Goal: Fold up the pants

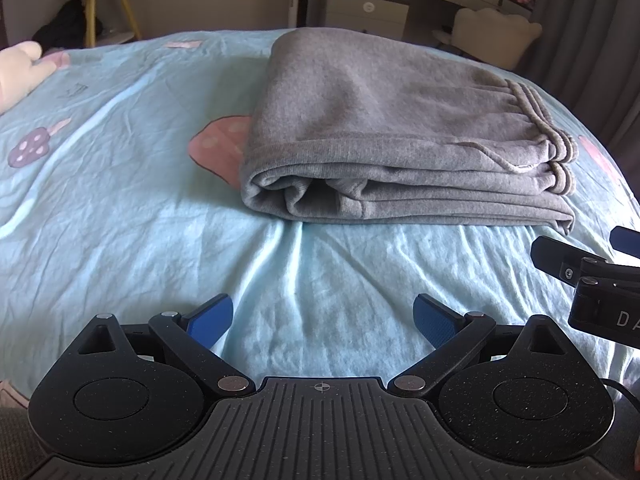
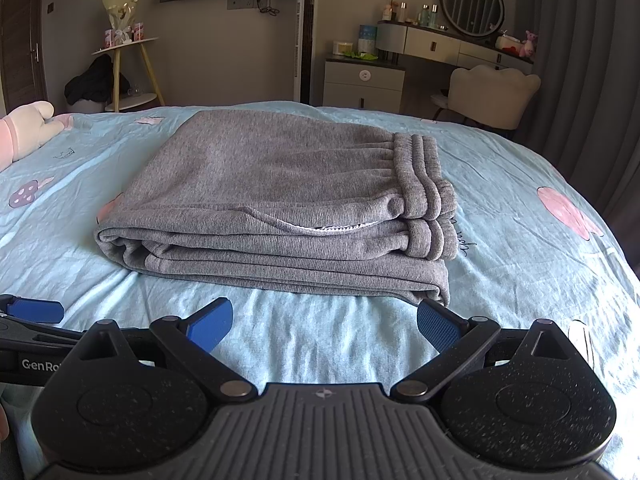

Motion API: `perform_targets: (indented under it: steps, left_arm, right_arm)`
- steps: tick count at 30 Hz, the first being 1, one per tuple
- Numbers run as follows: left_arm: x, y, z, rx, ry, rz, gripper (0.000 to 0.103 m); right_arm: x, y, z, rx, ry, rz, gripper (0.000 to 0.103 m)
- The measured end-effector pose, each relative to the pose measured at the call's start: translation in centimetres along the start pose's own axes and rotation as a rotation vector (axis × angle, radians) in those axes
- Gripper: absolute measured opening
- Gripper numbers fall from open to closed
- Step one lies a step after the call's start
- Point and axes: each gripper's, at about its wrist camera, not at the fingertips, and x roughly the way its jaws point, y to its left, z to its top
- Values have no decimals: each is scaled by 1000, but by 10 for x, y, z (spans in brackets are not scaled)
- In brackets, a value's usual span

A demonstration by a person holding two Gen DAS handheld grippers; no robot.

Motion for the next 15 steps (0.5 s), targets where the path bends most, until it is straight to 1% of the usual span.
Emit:
perform_targets:
  steps: [15]
  left_arm:
    - [0, 0, 0, 12, -4, -5, 100]
  right_arm:
    - [0, 0, 0, -1, 0, 0, 99]
